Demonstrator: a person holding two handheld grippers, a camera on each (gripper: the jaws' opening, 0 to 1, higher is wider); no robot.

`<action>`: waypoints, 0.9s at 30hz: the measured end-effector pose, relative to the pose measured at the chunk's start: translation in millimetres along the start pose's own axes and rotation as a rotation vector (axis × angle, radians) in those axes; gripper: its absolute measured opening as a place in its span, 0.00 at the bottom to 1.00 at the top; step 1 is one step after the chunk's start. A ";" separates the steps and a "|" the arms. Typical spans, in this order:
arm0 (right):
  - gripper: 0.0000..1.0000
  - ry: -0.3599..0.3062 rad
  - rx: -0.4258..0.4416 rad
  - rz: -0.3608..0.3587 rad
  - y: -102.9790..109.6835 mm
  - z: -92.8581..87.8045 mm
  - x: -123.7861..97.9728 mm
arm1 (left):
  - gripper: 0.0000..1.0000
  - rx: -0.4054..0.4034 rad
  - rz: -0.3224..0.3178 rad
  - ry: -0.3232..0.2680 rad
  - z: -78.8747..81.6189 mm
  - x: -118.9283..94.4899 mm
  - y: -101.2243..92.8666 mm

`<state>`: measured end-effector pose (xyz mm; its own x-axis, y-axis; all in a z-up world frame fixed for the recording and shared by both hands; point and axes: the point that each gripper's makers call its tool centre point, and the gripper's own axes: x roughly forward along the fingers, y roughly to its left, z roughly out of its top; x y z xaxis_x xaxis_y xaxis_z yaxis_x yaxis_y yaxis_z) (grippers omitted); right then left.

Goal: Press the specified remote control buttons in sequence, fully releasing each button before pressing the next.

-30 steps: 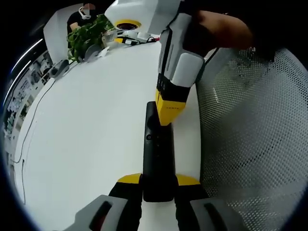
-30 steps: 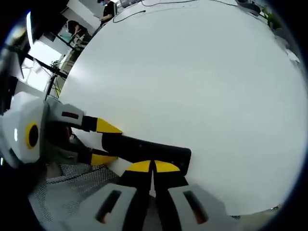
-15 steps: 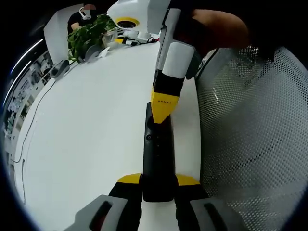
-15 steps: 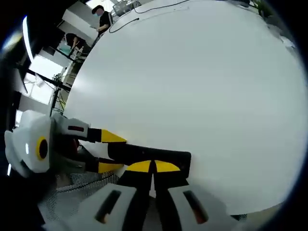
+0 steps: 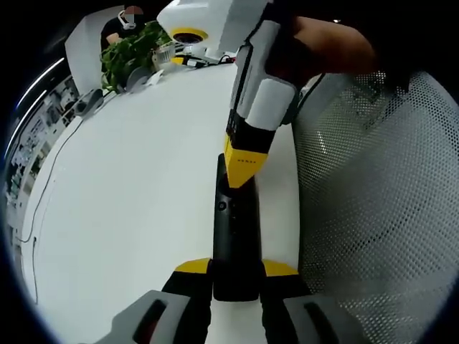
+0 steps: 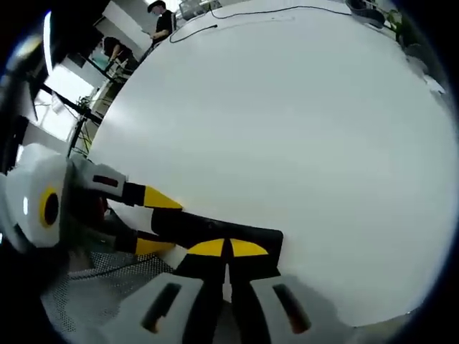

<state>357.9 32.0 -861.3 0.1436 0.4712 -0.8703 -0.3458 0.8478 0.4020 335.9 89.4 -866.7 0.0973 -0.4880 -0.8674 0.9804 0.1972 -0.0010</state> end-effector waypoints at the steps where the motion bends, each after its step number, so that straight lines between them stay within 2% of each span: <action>1: 0.00 0.000 0.001 0.000 0.4 -0.1 -0.2 | 0.25 0.000 0.000 0.000 0.1 0.0 0.0; 17: 0.00 0.010 0.008 0.004 2.3 -1.0 -3.1 | 0.24 -0.016 0.005 -0.004 0.8 0.7 -0.5; 22: 0.00 -0.023 0.013 0.030 5.5 5.9 -5.9 | 0.24 -0.009 0.005 -0.004 2.2 1.4 -1.2; 27: 0.00 -0.023 0.018 0.047 9.2 6.2 -4.6 | 0.24 -0.006 0.002 -0.009 5.3 2.8 -3.5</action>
<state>359.9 39.1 -851.9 0.1495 0.5158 -0.8436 -0.3359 0.8289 0.4473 333.6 82.9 -866.5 0.1011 -0.4949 -0.8630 0.9791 0.2032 -0.0019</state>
